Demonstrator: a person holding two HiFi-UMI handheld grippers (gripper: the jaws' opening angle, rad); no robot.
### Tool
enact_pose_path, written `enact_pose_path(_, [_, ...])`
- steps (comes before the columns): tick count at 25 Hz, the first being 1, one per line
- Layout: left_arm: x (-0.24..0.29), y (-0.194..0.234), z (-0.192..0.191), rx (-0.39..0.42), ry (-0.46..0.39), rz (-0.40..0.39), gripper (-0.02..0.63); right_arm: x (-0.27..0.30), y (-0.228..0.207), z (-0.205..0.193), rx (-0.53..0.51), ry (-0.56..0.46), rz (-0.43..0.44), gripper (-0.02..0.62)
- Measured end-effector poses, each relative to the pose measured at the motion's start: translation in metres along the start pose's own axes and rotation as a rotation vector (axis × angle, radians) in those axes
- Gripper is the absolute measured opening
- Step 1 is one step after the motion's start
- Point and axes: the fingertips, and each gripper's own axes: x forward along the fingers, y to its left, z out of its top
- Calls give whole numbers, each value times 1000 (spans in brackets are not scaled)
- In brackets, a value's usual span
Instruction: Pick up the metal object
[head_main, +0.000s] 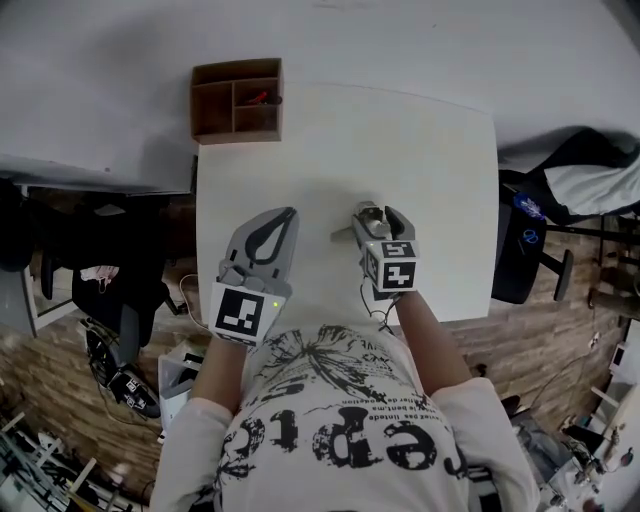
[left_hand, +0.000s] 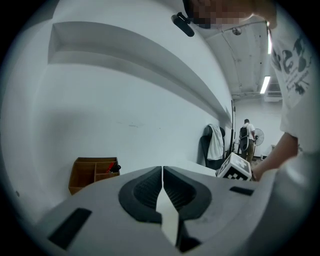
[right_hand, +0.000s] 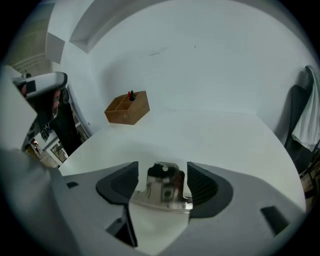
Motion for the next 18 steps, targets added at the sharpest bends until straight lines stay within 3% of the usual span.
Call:
enact_pose_path(7, [8,18,-10,-32,10,-16,11,19,-3,-21,11,154,-62,282])
enact_pose_path(11, [13,24,-15,-3,-43,-26,11,23,-4,-28,14,225,-64,287])
enact_pose_path(18, [12,19,-15,-17,21,-63,11,26,-8,-26,20,221,-61,281])
